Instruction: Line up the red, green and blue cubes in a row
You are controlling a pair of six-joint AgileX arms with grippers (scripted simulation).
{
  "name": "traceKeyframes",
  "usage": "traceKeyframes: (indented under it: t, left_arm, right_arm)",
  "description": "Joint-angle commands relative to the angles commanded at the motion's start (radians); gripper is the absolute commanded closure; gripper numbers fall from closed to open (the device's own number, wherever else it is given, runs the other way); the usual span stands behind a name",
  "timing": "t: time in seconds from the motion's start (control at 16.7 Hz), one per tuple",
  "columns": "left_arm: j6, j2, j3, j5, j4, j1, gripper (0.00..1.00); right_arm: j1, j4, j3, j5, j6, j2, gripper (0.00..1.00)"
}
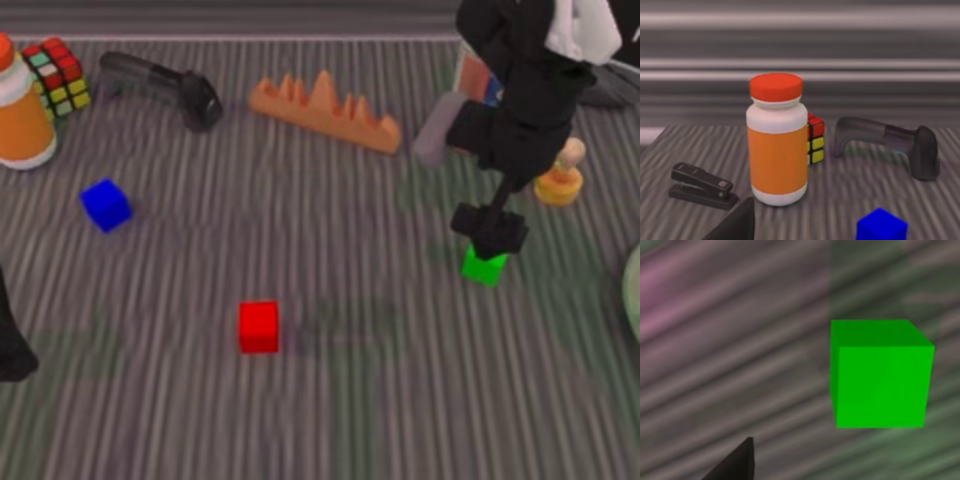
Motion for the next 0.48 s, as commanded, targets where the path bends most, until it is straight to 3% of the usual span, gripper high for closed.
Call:
traceKeyframes:
  t: [0.48]
  left_arm:
    - [-0.009, -0.014, -0.008, 0.0, 0.01, 0.002, 0.0]
  right_arm:
    - [0.0, 0.012, -0.004, 0.0, -0.006, 0.018, 0.0]
